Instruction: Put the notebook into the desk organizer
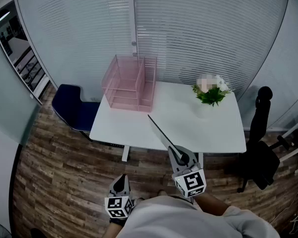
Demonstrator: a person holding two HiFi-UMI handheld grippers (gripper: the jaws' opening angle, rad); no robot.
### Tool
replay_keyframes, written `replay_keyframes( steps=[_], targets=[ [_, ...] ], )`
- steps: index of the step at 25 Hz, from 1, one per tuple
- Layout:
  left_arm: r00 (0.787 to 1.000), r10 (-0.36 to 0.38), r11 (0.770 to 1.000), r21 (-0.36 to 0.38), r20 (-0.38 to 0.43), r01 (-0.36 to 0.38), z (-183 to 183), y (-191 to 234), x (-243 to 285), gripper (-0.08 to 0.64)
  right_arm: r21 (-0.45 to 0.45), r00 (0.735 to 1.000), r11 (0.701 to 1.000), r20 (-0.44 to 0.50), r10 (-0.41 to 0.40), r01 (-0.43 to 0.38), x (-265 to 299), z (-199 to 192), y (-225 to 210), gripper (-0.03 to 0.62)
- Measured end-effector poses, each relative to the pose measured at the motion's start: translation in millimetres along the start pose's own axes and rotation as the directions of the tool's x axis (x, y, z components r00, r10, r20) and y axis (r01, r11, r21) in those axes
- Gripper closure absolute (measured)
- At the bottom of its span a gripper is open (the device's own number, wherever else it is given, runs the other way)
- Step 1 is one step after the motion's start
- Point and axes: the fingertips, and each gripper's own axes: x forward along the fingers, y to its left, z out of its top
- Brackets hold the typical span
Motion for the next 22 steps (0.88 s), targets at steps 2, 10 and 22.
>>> replay_keyframes(
  steps=[2, 10, 22],
  targets=[
    [1.0, 0.004, 1.0, 0.001, 0.002, -0.004, 0.4, 0.6, 2.8, 0.551, -0.002, 1.0, 1.0, 0.001, 0.001, -0.001, 2.3, -0.4, -2.5, 0.569],
    [1.0, 0.015, 1.0, 0.005, -0.006, -0.015, -0.5, -5.4, 8.3, 0.552, 0.001, 1.0, 1.0, -0.002, 0.01, -0.01, 3.8, -4.8, -12.3, 0.569],
    [0.998, 0.053, 0.999, 0.01, -0.026, -0.052, -12.5, -26.1, 23.5, 0.552, -0.074, 0.998, 0.996, 0.041, 0.058, -0.055, 50.6, 14.7, -52.3, 0.569]
  ],
)
